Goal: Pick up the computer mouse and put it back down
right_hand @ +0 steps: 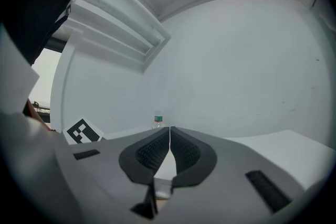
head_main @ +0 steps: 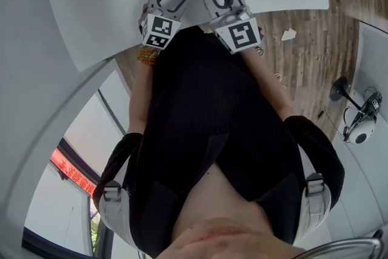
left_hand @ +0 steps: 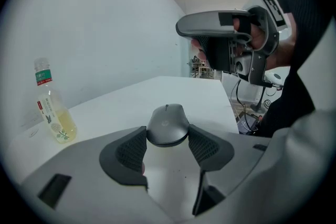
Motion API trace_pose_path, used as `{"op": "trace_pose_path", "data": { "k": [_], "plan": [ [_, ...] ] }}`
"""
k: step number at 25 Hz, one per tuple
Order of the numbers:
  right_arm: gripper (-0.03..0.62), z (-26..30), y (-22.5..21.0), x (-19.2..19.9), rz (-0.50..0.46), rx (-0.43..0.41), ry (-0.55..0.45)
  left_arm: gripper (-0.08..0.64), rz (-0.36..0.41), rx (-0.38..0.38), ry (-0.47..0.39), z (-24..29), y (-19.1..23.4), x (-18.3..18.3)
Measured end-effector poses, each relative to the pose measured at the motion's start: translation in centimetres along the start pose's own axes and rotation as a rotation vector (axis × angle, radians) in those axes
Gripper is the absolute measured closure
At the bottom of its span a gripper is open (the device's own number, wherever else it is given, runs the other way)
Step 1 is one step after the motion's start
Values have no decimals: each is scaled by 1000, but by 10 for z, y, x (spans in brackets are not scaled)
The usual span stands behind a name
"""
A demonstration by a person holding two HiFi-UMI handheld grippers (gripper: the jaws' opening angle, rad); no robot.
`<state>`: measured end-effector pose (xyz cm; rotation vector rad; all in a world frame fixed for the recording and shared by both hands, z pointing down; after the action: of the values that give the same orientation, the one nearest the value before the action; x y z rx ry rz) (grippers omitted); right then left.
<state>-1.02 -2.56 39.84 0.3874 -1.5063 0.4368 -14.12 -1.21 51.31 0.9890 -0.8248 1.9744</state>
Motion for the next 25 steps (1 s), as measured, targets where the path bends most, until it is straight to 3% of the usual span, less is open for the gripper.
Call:
{"op": "trace_pose_path", "data": {
  "k": [7, 25],
  "plan": [
    [563, -9, -7, 1, 5, 29, -6, 304, 18, 45, 82, 17, -12, 11],
    [563, -14, -10, 5, 15, 38, 9, 304, 39, 66, 161, 25, -17, 21]
  ]
}}
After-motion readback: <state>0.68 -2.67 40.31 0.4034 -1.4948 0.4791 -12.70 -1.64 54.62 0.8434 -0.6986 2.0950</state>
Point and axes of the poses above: the fingertips, and each gripper's own axes: z forward along the fingers, y to its left, x out of its underside, the point moved 7 cm from there along -z, backward along the fingers, and after that the axes turned 11 degrees about -x, right-handed, at the moved point
